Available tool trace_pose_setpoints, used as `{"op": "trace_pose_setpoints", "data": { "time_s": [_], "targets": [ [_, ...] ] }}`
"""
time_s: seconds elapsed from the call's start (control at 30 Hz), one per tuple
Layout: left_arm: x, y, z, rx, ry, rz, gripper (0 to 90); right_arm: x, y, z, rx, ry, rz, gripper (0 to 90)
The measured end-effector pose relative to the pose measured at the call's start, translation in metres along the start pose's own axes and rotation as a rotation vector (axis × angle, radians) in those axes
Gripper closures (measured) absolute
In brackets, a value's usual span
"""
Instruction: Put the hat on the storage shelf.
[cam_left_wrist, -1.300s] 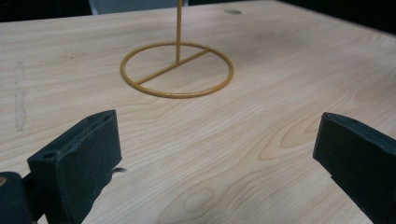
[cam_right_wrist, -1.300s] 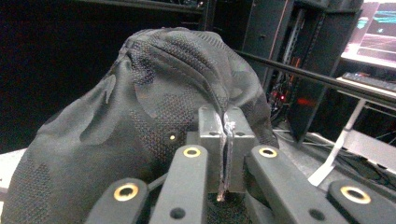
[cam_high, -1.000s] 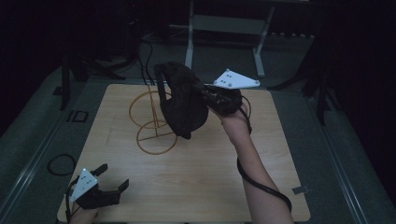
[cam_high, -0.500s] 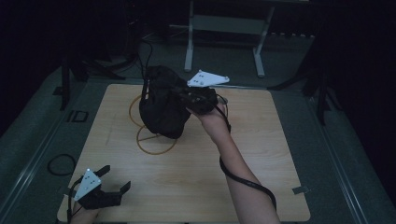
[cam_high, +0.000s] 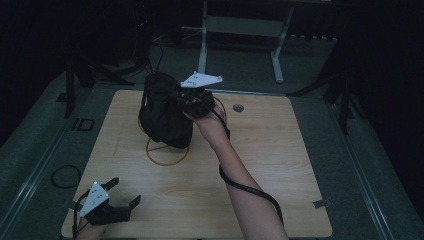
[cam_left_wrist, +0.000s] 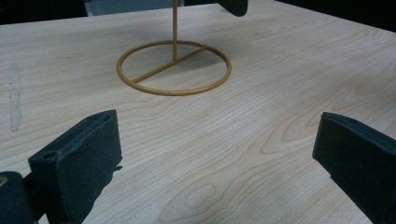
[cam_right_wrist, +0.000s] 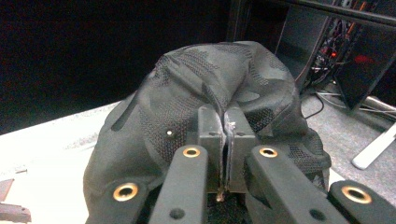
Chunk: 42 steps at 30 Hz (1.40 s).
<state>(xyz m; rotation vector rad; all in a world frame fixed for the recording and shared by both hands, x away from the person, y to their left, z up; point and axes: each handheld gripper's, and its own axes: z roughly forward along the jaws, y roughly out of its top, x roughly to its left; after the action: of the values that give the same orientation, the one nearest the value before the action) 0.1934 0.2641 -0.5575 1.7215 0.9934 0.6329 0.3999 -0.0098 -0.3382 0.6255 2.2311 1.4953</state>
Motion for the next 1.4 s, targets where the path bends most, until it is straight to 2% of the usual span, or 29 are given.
{"op": "trace_pose_setpoints", "data": {
  "time_s": [0.13, 0.33, 0.53, 0.67, 1.13, 1.4],
  "targets": [
    [0.000, 0.000, -0.001, 0.001, -0.004, -0.002, 1.7, 0.002, -0.001, 0.008, 0.018, -0.004, -0.004, 85.2],
    [0.000, 0.000, -0.001, 0.003, -0.013, -0.005, 1.7, 0.003, -0.007, 0.018, 0.031, 0.017, 0.017, 79.7],
    [-0.001, 0.000, 0.000, 0.007, -0.014, -0.003, 1.7, 0.004, -0.009, 0.022, 0.031, 0.037, 0.043, 65.4],
    [-0.001, 0.000, 0.000, 0.005, -0.016, -0.006, 1.8, 0.005, -0.010, 0.022, 0.042, 0.028, 0.042, 57.5],
    [-0.001, 0.000, 0.001, 0.005, -0.017, -0.012, 1.7, -0.001, -0.015, 0.013, 0.035, 0.033, 0.061, 53.6],
    [0.000, 0.000, 0.001, 0.004, -0.018, -0.012, 1.8, -0.004, -0.018, 0.007, 0.042, 0.058, 0.056, 42.7]
  ]
}}
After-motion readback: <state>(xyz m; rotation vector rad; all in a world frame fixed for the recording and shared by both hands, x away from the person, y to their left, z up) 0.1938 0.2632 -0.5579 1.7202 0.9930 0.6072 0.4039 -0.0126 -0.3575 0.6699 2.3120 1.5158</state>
